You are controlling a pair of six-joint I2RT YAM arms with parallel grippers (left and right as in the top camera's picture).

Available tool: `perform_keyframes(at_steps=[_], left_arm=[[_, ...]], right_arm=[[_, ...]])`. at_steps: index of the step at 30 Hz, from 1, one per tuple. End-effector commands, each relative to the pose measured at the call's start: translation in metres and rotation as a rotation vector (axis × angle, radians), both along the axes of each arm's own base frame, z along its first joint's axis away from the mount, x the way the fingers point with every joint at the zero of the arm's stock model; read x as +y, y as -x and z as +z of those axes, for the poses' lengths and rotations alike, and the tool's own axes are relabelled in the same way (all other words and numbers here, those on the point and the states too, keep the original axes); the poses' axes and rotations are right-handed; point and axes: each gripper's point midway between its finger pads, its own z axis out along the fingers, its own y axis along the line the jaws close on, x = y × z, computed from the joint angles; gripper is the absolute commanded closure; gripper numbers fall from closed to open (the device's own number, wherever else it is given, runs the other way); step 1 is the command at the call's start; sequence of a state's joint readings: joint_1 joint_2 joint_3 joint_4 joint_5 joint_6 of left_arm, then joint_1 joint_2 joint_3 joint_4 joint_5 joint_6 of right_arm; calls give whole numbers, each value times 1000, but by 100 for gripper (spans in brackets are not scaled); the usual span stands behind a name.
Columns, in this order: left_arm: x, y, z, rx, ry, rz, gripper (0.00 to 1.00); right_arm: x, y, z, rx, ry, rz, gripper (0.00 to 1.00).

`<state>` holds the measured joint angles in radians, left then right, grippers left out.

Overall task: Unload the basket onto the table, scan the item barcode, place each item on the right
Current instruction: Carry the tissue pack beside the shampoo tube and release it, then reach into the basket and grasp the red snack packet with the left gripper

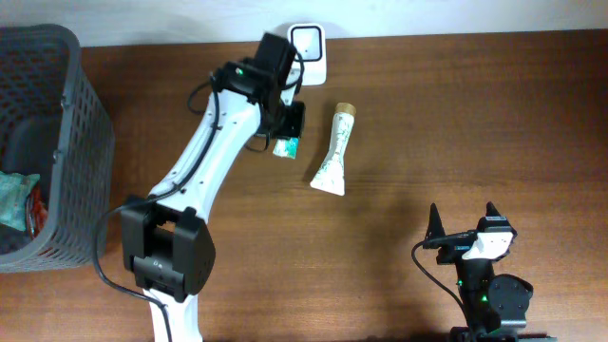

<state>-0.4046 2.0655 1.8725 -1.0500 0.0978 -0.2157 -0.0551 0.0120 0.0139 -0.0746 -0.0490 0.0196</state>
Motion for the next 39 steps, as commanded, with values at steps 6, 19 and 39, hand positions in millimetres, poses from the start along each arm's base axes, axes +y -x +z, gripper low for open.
perform_keyframes(at_steps=[6, 19, 39], left_arm=[[4, 9, -38, 36, -4, 47, 42], [99, -48, 231, -571, 62, 237, 38], [505, 65, 179, -324, -472, 1122, 6]], right_arm=[[1, 0, -3, 3, -3, 4, 1], [1, 0, -3, 3, -3, 4, 1], [1, 0, -3, 3, -3, 4, 1]])
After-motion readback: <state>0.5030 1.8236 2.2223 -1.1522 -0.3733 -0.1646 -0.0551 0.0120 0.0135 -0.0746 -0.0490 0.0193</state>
